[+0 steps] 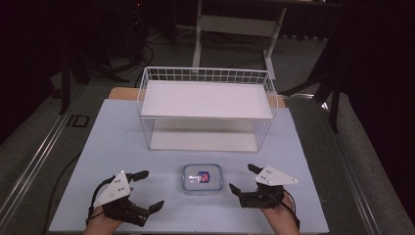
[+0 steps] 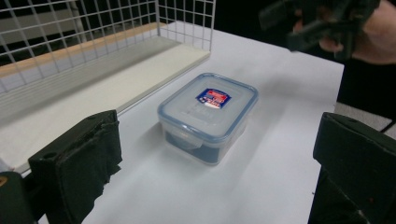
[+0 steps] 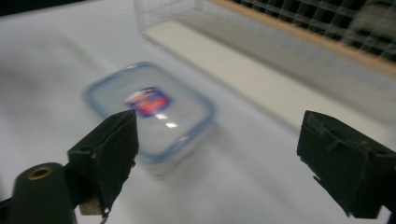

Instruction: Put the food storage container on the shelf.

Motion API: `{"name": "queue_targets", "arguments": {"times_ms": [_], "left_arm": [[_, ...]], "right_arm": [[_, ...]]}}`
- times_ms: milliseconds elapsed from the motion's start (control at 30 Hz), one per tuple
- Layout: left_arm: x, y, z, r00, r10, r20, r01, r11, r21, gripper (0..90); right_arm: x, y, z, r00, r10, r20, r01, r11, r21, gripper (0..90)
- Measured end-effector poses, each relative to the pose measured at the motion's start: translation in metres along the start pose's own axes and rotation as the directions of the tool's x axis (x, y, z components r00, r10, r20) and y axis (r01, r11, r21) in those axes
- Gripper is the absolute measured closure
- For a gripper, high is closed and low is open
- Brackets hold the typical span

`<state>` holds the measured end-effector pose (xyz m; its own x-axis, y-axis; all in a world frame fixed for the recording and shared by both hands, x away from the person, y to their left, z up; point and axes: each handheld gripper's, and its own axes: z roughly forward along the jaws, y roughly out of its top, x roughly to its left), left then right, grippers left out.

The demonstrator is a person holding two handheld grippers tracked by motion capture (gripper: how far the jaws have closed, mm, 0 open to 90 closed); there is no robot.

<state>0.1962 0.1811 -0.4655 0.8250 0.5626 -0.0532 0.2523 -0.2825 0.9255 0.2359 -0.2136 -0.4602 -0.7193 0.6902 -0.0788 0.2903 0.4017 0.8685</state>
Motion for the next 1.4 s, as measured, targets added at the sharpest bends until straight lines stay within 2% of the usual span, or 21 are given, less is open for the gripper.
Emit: {"name": "queue_targets", "arguments": {"times_ms": [100,200,300,400,467,600,667,767,800,833,900,967,1033,1100,1167,1200,1233,1267,1333,1367,1400], "left_arm": [[0.003,0.011,0.005,0.9995,-0.032,0.005,0.032,0.9994,0.014,2.0],[0.006,0.020,0.013,0.9956,-0.089,0.029,0.089,0.9960,-0.002,2.0],[0.009,0.025,0.022,0.9913,-0.124,0.043,0.124,0.9922,0.015,2.0],[0.012,0.027,0.033,0.9860,-0.157,0.055,0.155,0.9870,0.042,2.0],[0.014,0.027,0.041,0.9818,-0.183,0.052,0.180,0.9823,0.051,2.0],[0.021,0.028,0.057,0.9656,-0.253,0.062,0.248,0.9661,0.070,2.0],[0.025,0.028,0.066,0.9567,-0.288,0.044,0.283,0.9546,0.094,2.0],[0.031,0.026,0.079,0.9377,-0.346,0.030,0.338,0.9279,0.158,2.0],[0.032,0.024,0.083,0.9343,-0.356,0.025,0.346,0.9213,0.178,2.0],[0.033,0.022,0.086,0.9315,-0.363,0.011,0.355,0.9154,0.190,2.0],[0.033,0.019,0.091,0.9246,-0.381,0.001,0.372,0.9045,0.208,2.1],[0.034,0.014,0.095,0.9135,-0.407,-0.009,0.398,0.8878,0.232,2.6],[0.035,0.009,0.098,0.9065,-0.422,-0.021,0.414,0.8780,0.240,2.6],[0.038,0.004,0.100,0.8903,-0.454,-0.029,0.447,0.8607,0.243,2.6],[0.042,-0.001,0.102,0.8653,-0.500,-0.032,0.493,0.8370,0.238,2.6],[0.045,-0.003,0.103,0.8552,-0.517,-0.033,0.509,0.8264,0.241,2.8],[0.047,-0.006,0.104,0.8486,-0.528,-0.032,0.520,0.8210,0.236,5.5],[0.048,-0.007,0.105,0.8409,-0.540,-0.036,0.532,0.8137,0.233,7.7],[0.048,-0.010,0.107,0.8322,-0.554,-0.029,0.542,0.8019,0.251,12.1],[0.048,-0.011,0.108,0.8300,-0.557,-0.030,0.545,0.7986,0.255,14.2],[0.048,-0.012,0.110,0.8280,-0.560,-0.029,0.546,0.7936,0.268,15.2]], "right_arm": [[-0.004,0.008,-0.003,0.9996,0.013,-0.026,-0.014,0.999,-0.044,19.7],[-0.007,0.014,0.000,0.9953,0.057,-0.079,-0.057,0.998,0.000,19.1],[-0.005,0.015,0.002,0.9991,0.040,-0.015,-0.040,0.999,-0.032,18.8],[-0.004,0.018,0.008,0.9978,0.063,-0.022,-0.063,0.998,-0.005,18.9],[-0.005,0.020,0.012,0.9948,0.091,-0.047,-0.090,0.996,0.008,13.2],[-0.007,0.020,0.022,0.9822,0.172,-0.076,-0.169,0.985,0.039,10.5],[-0.009,0.019,0.029,0.9707,0.223,-0.091,-0.217,0.974,0.072,10.1],[-0.013,0.013,0.041,0.9430,0.312,-0.115,-0.300,0.947,0.115,10.0],[-0.014,0.011,0.045,0.9364,0.332,-0.114,-0.318,0.940,0.122,10.0],[-0.014,0.009,0.048,0.9328,0.342,-0.114,-0.327,0.936,0.133,10.0],[-0.015,0.005,0.055,0.9165,0.382,-0.121,-0.362,0.919,0.157,10.1],[-0.015,0.003,0.060,0.9032,0.406,-0.140,-0.379,0.907,0.185,10.1],[-0.014,0.001,0.067,0.8908,0.427,-0.155,-0.390,0.894,0.222,10.4],[-0.013,-0.001,0.073,0.8888,0.433,-0.149,-0.391,0.886,0.248,12.6],[-0.013,-0.004,0.078,0.8796,0.452,-0.149,-0.403,0.874,0.271,13.6],[-0.013,-0.004,0.081,0.8699,0.469,-0.153,-0.415,0.863,0.287,13.8],[-0.013,-0.004,0.084,0.8628,0.480,-0.157,-0.422,0.855,0.301,14.0],[-0.013,-0.004,0.086,0.8614,0.485,-0.149,-0.425,0.850,0.310,15.4],[-0.013,-0.004,0.089,0.8527,0.499,-0.156,-0.434,0.842,0.319,15.9],[-0.013,-0.003,0.090,0.8549,0.498,-0.147,-0.435,0.842,0.321,18.5],[-0.013,-0.003,0.091,0.8516,0.502,-0.152,-0.437,0.839,0.324,20.9]]}}
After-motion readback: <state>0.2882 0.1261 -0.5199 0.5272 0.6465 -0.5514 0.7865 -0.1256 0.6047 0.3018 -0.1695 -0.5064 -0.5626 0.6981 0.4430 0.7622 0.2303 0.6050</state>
